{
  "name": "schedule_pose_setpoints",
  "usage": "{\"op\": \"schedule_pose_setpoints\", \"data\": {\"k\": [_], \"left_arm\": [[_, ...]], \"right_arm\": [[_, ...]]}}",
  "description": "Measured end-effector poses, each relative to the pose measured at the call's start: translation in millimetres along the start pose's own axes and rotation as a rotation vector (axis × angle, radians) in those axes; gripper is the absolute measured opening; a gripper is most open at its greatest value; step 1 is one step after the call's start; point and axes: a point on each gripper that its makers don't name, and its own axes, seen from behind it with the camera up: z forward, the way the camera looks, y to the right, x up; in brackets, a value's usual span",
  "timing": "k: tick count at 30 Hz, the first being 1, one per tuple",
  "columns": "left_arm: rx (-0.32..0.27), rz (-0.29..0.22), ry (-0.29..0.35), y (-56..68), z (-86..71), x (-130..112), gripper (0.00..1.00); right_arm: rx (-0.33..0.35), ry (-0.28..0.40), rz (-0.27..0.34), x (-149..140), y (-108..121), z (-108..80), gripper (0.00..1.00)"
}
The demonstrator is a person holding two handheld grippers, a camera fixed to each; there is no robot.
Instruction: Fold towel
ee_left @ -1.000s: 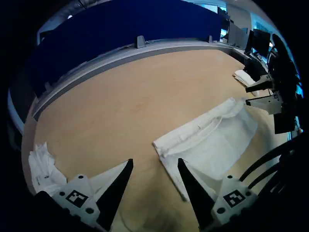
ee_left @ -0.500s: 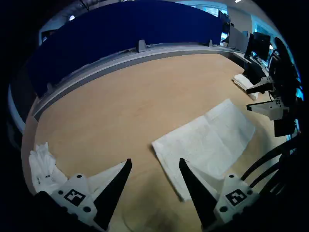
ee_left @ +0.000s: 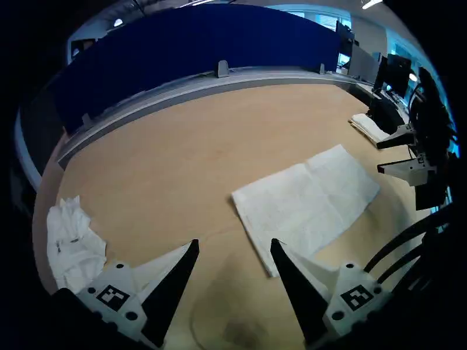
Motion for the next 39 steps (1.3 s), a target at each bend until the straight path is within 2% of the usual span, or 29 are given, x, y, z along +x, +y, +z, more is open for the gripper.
{"op": "schedule_pose_setpoints", "data": {"k": [8,12,19,29,35,39], "left_arm": [[0.038,-0.031,-0.006,-1.5,-27.8,-29.7,0.91],[0.038,-0.044,-0.009,2.8,-39.7,-43.0,0.91],[0.059,-0.076,-0.007,2.3,-55.7,-56.9,0.91],[0.109,-0.159,-0.016,3.8,-98.9,-92.1,0.91],[0.146,-0.191,-0.036,7.3,-124.7,-119.5,0.91],[0.153,-0.206,-0.057,12.4,-136.2,-135.1,0.91]], "right_arm": [[0.034,-0.021,-0.025,-20.9,-12.8,-16.8,1.00],[0.042,-0.025,-0.035,-26.6,-15.6,-23.6,1.00],[0.059,-0.033,-0.045,-30.6,-16.3,-24.4,1.00],[0.141,-0.085,-0.109,-49.8,-26.9,-17.6,1.00],[0.196,-0.116,-0.152,-59.5,-30.8,-12.2,0.89],[0.200,-0.142,-0.166,-64.4,-26.7,-7.1,0.83]]}}
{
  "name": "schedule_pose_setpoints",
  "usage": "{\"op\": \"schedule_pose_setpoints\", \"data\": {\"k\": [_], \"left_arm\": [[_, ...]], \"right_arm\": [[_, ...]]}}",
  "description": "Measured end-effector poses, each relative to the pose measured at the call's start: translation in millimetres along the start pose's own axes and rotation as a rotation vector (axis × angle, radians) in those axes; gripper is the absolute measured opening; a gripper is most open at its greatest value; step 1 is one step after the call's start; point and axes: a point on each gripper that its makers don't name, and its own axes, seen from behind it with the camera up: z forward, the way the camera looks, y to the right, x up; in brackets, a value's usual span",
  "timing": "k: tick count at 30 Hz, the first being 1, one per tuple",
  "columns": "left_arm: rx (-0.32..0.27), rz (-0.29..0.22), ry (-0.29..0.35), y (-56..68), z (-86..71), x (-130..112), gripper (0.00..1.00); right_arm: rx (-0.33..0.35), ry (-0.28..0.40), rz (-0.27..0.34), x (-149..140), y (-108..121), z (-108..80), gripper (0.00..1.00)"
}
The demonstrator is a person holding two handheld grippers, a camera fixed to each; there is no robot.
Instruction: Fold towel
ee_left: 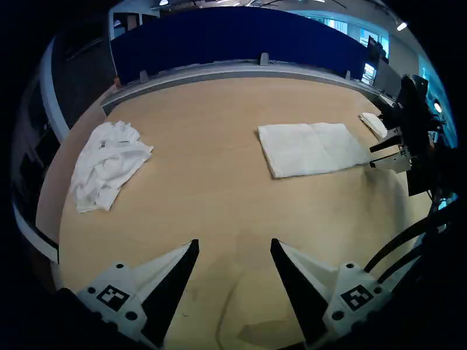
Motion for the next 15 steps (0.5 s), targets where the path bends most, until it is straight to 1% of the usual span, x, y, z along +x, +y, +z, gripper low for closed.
{"op": "schedule_pose_setpoints", "data": {"k": [2,7,10,12,13,14,15], "left_arm": [[0.003,-0.007,-0.006,0.0,-3.5,-5.0,0.91],[0.010,-0.024,-0.013,-0.2,-8.9,-11.0,0.91],[0.011,-0.029,-0.011,-0.6,-10.6,-11.0,0.91],[0.011,-0.030,-0.009,-1.1,-11.3,-10.0,0.91],[0.011,-0.029,-0.007,-1.1,-11.5,-9.1,0.91],[0.011,-0.028,-0.005,-1.0,-11.8,-8.2,0.91],[0.010,-0.028,-0.003,-0.9,-12.1,-7.3,0.91]], "right_arm": [[0.005,-0.007,0.000,-1.6,0.6,1.9,0.81],[0.010,-0.026,-0.006,-5.4,0.8,4.9,0.63],[0.002,-0.041,-0.017,-9.0,2.0,6.5,0.49],[-0.002,-0.046,-0.028,-10.8,1.8,7.3,0.35],[-0.006,-0.045,-0.030,-10.6,1.9,7.4,0.29],[-0.010,-0.045,-0.032,-10.4,2.1,7.5,0.25],[-0.013,-0.044,-0.034,-10.2,2.2,7.6,0.24]]}}
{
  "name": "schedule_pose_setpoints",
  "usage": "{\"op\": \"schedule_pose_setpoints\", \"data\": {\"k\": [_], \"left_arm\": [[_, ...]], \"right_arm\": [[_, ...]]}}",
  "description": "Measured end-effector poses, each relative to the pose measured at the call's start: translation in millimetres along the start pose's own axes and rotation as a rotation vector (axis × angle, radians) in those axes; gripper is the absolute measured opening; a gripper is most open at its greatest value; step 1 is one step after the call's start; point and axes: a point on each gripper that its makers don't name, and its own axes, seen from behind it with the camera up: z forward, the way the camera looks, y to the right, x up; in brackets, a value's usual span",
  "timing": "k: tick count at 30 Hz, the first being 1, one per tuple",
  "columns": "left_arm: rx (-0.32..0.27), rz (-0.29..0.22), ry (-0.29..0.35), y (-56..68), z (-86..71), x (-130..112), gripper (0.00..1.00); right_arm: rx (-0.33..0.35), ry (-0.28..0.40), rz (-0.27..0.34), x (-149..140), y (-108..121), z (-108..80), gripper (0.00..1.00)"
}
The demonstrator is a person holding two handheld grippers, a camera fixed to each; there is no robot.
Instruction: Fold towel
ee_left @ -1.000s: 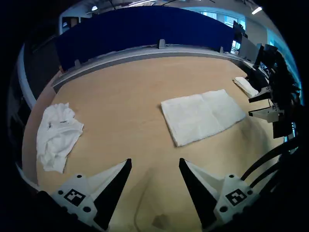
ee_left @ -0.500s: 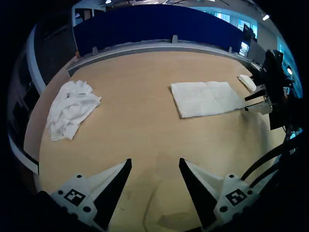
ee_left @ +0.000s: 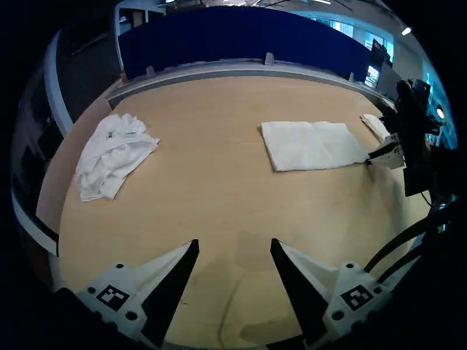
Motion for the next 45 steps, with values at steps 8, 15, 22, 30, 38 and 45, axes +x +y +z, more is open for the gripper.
{"op": "schedule_pose_setpoints", "data": {"k": [8,15,22,30,38,45], "left_arm": [[-0.007,-0.010,0.006,1.9,-2.2,2.2,0.91],[-0.010,-0.007,0.006,2.8,-4.9,0.7,0.91],[-0.011,-0.017,0.016,0.8,-6.7,2.7,0.91],[-0.017,-0.047,0.052,-0.8,-15.9,10.7,0.91],[-0.022,-0.083,0.076,-3.6,-26.6,14.7,0.91],[-0.020,-0.118,0.092,-8.9,-33.2,16.3,0.91]], "right_arm": [[0.005,0.012,0.006,2.0,-1.3,-1.0,0.08],[0.005,0.031,0.013,9.7,-0.9,-3.3,0.07],[-0.007,0.079,-0.027,43.9,-0.9,-22.1,0.07],[-0.001,0.152,-0.116,109.8,-11.7,-41.0,0.07],[0.037,0.195,-0.218,165.0,-39.3,-38.4,0.07],[0.064,0.187,-0.267,178.8,-59.3,-26.0,0.07]]}}
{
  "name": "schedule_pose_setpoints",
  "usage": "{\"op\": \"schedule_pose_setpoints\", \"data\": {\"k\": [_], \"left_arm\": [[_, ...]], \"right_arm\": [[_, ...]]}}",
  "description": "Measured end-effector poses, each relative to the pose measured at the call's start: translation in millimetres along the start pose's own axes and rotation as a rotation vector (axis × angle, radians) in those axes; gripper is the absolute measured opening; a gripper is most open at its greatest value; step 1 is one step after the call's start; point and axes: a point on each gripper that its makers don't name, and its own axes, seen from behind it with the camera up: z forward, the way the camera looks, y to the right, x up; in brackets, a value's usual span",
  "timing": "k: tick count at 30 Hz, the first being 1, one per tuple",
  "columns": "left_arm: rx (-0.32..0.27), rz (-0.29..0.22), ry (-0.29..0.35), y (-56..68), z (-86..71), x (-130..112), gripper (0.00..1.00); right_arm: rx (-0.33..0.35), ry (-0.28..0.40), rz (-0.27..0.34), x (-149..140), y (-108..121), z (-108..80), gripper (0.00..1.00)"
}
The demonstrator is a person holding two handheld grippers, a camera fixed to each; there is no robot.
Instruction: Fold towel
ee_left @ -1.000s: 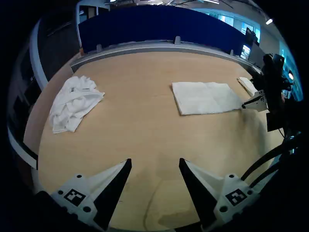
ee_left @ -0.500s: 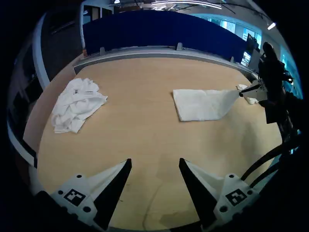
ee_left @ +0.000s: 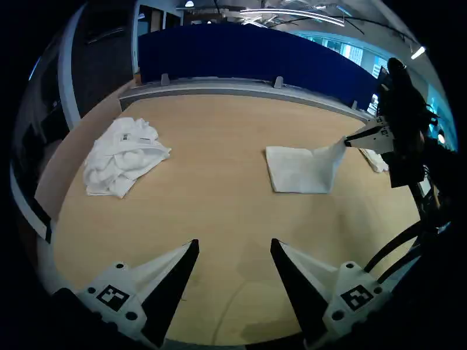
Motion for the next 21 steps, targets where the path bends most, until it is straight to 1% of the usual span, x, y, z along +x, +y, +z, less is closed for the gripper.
{"op": "schedule_pose_setpoints", "data": {"k": [6,9,12,15,18,21], "left_arm": [[0.020,-0.009,0.010,-9.7,-9.1,2.2,0.91],[0.030,-0.013,0.016,-13.9,-13.4,3.9,0.91],[0.039,-0.019,0.023,-17.1,-17.5,5.4,0.91],[0.044,-0.025,0.024,-18.9,-20.2,4.9,0.91],[0.050,-0.032,0.024,-20.4,-21.8,3.9,0.91],[0.054,-0.035,0.023,-21.0,-22.1,2.3,0.91]], "right_arm": [[0.054,0.028,-0.023,25.4,-24.6,22.1,0.07],[0.089,0.032,-0.042,35.6,-41.2,39.9,0.07],[0.141,0.035,-0.052,41.8,-62.1,61.1,0.07],[0.206,0.026,-0.048,40.7,-85.8,83.2,0.07],[0.242,-0.001,-0.034,31.5,-103.0,105.8,0.07],[0.271,-0.033,-0.019,20.3,-115.2,121.3,0.07]]}}
